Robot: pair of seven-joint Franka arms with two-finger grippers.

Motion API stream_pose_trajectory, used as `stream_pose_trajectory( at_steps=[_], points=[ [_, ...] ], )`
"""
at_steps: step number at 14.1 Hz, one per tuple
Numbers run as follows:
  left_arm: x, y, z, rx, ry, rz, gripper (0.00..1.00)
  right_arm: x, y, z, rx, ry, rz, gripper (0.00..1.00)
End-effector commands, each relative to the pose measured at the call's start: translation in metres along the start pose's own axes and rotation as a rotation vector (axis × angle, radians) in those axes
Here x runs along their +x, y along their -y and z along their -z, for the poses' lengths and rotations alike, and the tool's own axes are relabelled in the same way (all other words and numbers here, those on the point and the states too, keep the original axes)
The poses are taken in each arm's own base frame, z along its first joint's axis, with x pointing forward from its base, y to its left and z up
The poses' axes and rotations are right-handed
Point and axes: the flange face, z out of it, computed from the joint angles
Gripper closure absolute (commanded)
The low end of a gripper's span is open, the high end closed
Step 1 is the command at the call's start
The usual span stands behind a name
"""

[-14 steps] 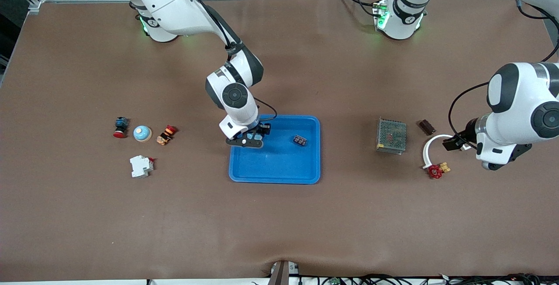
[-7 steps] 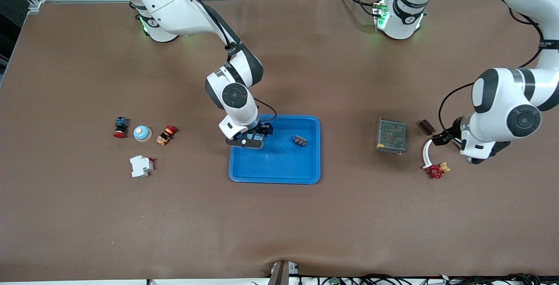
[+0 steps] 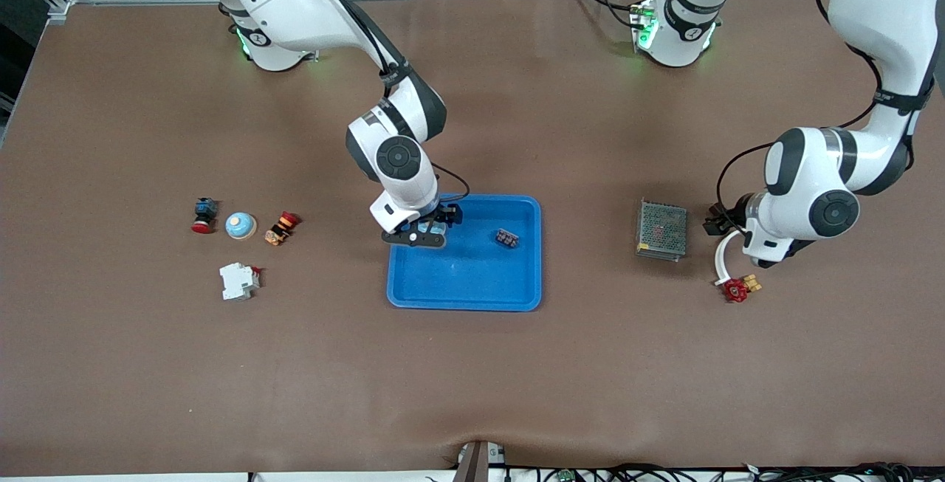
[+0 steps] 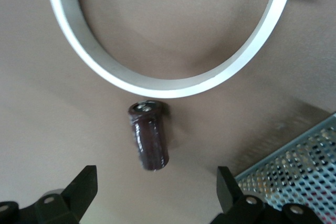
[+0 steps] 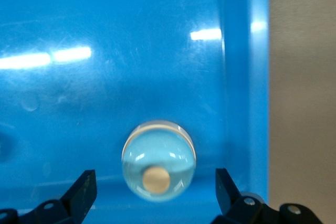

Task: Place electrolytic capacitor and blue bell in tray
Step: 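Open the right gripper over the bell while the left gripper descends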

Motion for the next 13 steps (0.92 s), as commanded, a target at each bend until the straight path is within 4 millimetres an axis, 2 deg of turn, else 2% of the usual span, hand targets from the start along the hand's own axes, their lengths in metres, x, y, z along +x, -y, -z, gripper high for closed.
stream_pose_trajectory(
  at_steps=[1,2,5,6,8,11,12,13],
  points=[
    [0.002,0.0,-0.017,-0.017,-0.029,-0.029,0.04,-0.004,-0.004,0.041,-0.021,-0.003,0.007,0.0],
    [0.003,0.001,-0.021,-0.029,-0.037,-0.026,0.06,-0.003,-0.007,0.051,-0.026,-0.002,0.025,0.0],
    [0.005,0.006,-0.029,-0.033,-0.029,-0.017,0.13,0.01,-0.031,0.078,-0.05,0.014,0.089,0.0],
    [0.006,0.007,-0.032,-0.032,-0.025,-0.015,0.16,0.015,-0.041,0.087,-0.058,0.018,0.122,0.0],
    [0.01,0.016,-0.034,-0.036,-0.018,0.002,0.17,0.028,-0.066,0.108,-0.097,0.015,0.189,0.0],
    [0.012,0.02,-0.036,-0.035,-0.013,0.006,0.18,0.039,-0.102,0.151,-0.146,0.01,0.308,0.0],
    [0.011,0.02,-0.04,-0.034,-0.007,0.007,0.22,0.044,-0.117,0.162,-0.148,0.022,0.364,0.0],
    [0.012,0.02,-0.041,-0.034,-0.005,0.007,0.33,0.049,-0.134,0.171,-0.149,0.04,0.444,0.0]
  ],
)
